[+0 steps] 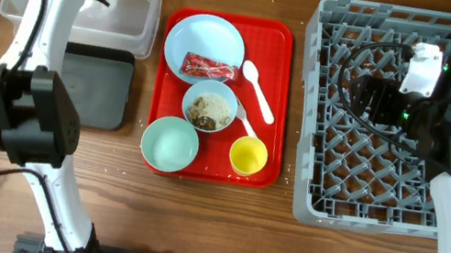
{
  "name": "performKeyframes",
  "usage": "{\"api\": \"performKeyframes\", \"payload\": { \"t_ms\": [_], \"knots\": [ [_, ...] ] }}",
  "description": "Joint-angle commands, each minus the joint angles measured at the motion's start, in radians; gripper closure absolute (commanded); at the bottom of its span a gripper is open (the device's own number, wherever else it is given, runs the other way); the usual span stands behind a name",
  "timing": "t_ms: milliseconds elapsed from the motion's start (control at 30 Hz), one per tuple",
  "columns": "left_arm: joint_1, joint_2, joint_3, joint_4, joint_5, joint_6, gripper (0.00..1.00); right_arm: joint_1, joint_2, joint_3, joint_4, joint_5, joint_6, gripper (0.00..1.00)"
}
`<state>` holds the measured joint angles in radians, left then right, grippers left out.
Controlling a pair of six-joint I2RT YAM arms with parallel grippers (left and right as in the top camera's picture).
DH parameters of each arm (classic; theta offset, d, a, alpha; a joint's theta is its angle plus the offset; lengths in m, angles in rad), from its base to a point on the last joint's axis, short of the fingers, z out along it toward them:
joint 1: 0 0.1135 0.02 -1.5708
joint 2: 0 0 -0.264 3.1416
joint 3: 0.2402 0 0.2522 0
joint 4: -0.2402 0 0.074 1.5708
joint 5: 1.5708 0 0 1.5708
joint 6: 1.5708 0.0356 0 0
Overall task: Sort waste into correct bins and load items into the dishwasher rack
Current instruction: 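Carry the tissue left and drop it into the clear bin, then grasp the red wrapper on the blue plate with the left gripper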
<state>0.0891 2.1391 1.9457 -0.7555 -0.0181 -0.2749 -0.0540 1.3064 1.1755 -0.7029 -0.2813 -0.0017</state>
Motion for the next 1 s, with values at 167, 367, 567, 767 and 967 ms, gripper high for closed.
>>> {"api": "performKeyframes", "payload": {
  "t_ms": [167,367,567,767,967],
  "knots": [
    [-0.124,-0.131,-0.001,-0.057,0.203,0.376,0.0,0.002,0.012,0.014,0.001,-0.02,0.005,0.0],
    [-0.352,-0.019,-0.003,-0.268,0.23,0.74,0.06,0.002,0.012,0.014,-0.002,-0.02,0.006,0.0],
    [-0.378,0.111,-0.004,-0.335,0.23,0.863,0.09,0.002,0.012,0.014,-0.011,-0.02,0.005,0.0],
    [-0.373,0.201,-0.005,-0.288,0.226,0.926,0.12,0.002,0.012,0.014,-0.017,-0.02,0.005,0.0],
    [-0.361,0.23,-0.005,-0.201,0.227,0.925,0.16,0.002,0.012,0.014,-0.017,-0.02,0.005,0.0]
  ]
}}
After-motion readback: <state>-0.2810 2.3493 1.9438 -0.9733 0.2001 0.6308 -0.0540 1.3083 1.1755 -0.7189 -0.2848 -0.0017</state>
